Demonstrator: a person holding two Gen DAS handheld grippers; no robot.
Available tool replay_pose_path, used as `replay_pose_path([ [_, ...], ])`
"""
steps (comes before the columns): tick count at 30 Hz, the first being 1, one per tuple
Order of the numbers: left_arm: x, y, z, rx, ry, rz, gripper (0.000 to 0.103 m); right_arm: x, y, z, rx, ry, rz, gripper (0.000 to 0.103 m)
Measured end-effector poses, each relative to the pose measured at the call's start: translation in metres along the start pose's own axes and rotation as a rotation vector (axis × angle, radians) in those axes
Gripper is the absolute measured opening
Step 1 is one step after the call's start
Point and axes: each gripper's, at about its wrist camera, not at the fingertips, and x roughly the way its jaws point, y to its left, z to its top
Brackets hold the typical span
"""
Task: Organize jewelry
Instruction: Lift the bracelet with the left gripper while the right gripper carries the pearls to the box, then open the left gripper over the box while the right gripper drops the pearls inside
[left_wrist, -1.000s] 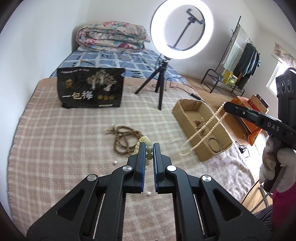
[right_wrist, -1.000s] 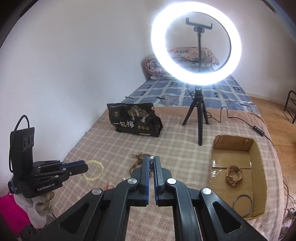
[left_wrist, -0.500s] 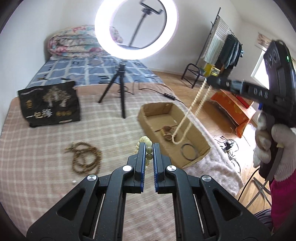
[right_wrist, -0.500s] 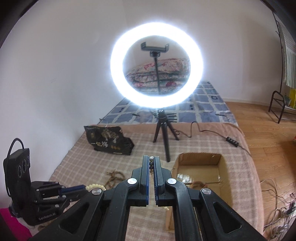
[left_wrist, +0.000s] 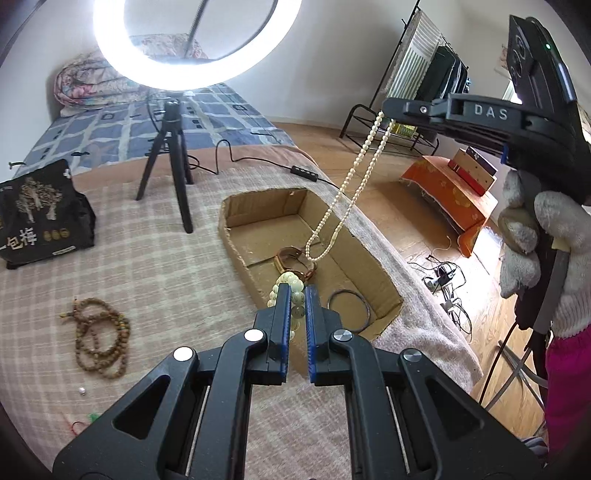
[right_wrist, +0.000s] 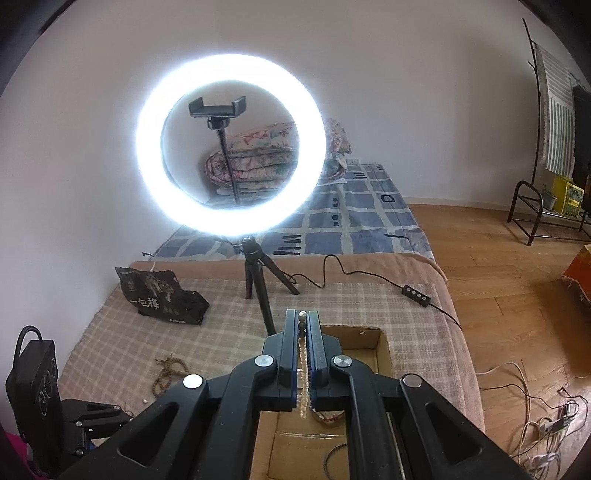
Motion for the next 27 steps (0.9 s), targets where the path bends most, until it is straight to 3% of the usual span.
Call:
replay_pose_path([
  [15,0.077,-0.024,-0.01,0.004,0.095,-0.034,0.005,0.063,-0.043,-0.021,0.002,0.094,-0.07,0.001],
  [27,0.094,-0.026,-0.019,0.013,0.132,-0.038,0.005,0.091,-0.058,-0.048,0.04,0.154,-0.07,0.002],
])
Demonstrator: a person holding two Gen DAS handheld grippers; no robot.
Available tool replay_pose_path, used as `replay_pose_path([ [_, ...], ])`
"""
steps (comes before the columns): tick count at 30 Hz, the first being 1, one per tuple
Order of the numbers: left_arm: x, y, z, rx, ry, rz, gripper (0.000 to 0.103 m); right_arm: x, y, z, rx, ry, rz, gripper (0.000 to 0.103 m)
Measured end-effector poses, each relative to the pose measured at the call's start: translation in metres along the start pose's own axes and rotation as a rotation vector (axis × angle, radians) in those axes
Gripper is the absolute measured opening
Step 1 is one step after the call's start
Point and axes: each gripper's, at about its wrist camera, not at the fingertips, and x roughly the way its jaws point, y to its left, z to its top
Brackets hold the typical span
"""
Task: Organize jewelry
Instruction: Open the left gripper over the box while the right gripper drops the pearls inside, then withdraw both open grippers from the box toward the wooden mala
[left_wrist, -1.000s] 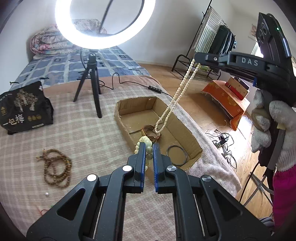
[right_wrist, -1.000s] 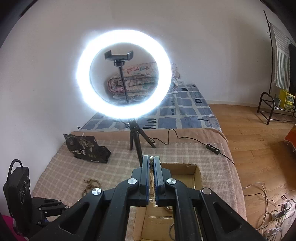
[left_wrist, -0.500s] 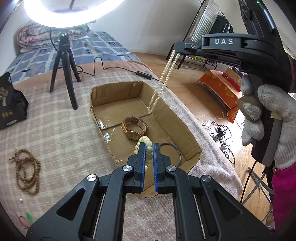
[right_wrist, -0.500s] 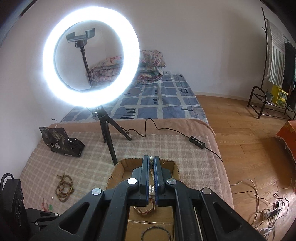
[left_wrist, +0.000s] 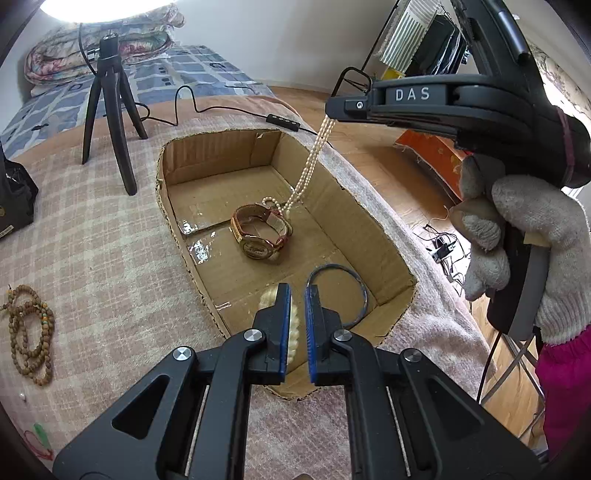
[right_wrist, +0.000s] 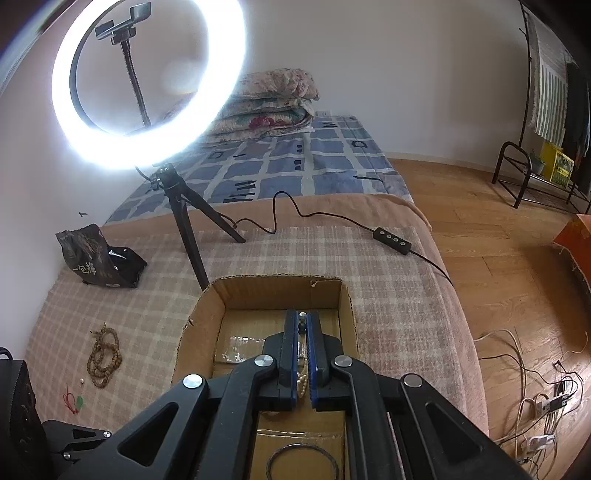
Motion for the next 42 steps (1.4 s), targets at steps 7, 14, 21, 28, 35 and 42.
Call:
replay_pose_path([
  [7,-0.004,0.001,0.001,-0.009,-0.011,0.01,0.031,0.0,-0.004,-0.003,0.036,0.01,0.002,0.055],
  [14,-0.009,0.003,-0.004,-0.014,-0.007,0.029,0.032,-0.006,-0.006,-0.007,0.069,0.001,-0.042,0.082],
  [21,-0.023,0.002,-0.011,-0.01,-0.01,0.051,0.032,-0.015,0.004,-0.012,0.055,0.005,-0.073,0.089],
  [28,-0.048,0.009,-0.02,-0.003,-0.027,0.072,0.032,-0.032,0.024,-0.015,0.022,-0.019,-0.114,0.102],
  [35,-0.08,0.029,-0.034,-0.005,-0.059,0.116,0.032,-0.045,0.048,-0.016,0.002,-0.033,-0.094,0.103],
  [42,-0.113,0.062,-0.055,-0.016,-0.059,0.186,0.032,-0.046,0.072,-0.022,0.013,-0.022,-0.03,0.103],
])
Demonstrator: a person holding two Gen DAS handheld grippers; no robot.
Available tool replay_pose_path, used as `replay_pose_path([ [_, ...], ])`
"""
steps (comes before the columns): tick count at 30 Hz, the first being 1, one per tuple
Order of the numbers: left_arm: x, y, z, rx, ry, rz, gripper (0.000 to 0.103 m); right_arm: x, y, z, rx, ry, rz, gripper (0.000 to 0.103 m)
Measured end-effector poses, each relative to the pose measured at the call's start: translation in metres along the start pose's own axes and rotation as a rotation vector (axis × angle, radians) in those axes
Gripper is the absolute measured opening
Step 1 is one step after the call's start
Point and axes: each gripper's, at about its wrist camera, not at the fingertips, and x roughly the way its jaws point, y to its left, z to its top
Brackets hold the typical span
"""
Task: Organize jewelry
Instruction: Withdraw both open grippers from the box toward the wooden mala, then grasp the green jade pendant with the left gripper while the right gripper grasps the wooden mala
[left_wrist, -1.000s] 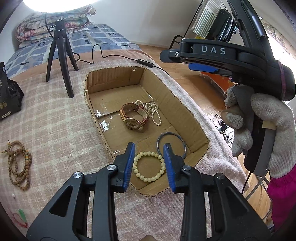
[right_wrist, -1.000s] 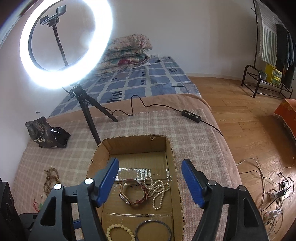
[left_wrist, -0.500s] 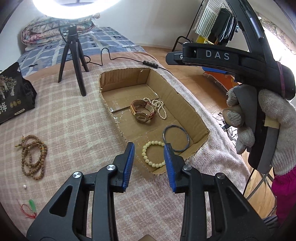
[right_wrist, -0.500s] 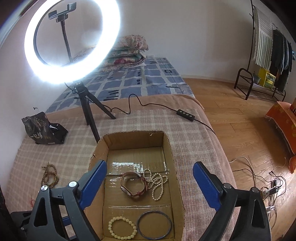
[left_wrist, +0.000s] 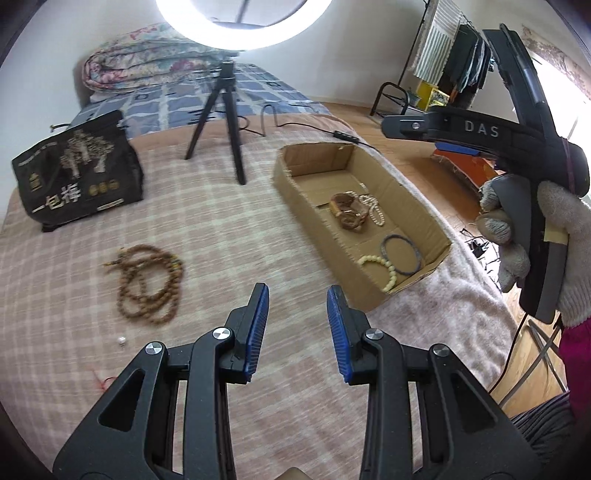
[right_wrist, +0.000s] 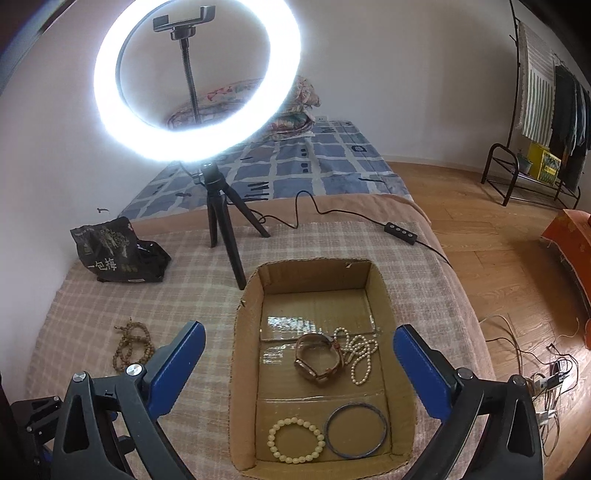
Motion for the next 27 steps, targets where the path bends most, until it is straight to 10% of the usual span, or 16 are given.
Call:
replay_pose_path([
  [27,-0.012,0.137,-0.065,-0.175,0.108,0.153,0.032,0.083,0.142,-0.029,-0.164,0.199,0.235,0.083],
])
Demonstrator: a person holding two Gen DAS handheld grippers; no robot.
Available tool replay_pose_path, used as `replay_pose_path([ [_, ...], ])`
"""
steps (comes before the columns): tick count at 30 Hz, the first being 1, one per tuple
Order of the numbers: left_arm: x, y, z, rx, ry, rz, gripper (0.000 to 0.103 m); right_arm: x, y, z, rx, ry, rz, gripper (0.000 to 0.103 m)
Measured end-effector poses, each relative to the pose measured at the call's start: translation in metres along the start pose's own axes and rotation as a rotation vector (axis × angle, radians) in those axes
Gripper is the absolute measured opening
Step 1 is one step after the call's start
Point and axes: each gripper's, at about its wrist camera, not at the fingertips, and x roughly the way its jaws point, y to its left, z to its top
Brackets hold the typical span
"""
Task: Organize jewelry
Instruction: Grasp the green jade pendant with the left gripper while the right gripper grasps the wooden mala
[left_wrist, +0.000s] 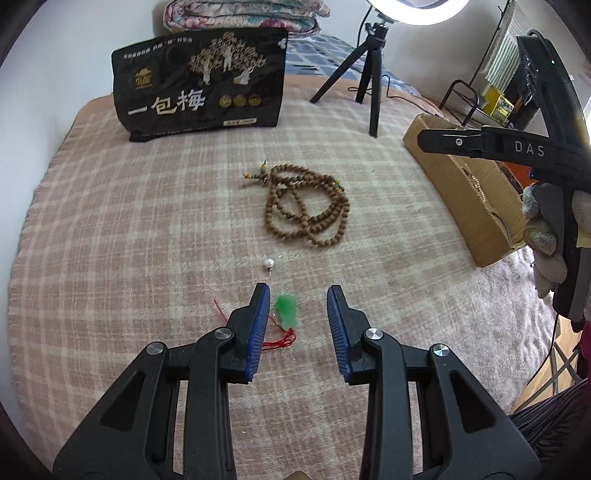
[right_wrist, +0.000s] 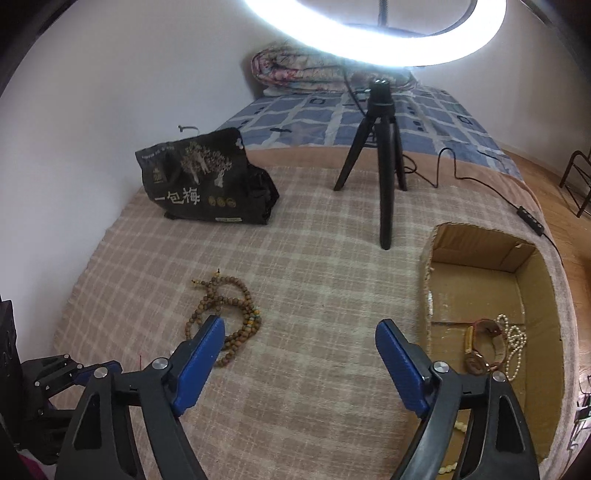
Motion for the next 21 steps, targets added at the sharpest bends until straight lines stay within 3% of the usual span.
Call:
replay_pose_path([
  [9,0.025,-0.004,-0.011,0.039,0.062,0.014,0.029,0.043,0.022,-0.003,0.009,0.091,0.052,0.072],
  [12,0.032,-0.003,-0.011,0.045,0.078,0.032,0.027,0.056,0.022,-0.003,0.031,0.118,0.065,0.064],
  [21,0.052,-0.001,-0.012,0.04,0.123,0.024,0.027,0.087,0.022,-0.003,0.076,0.174,0.092,0.056],
])
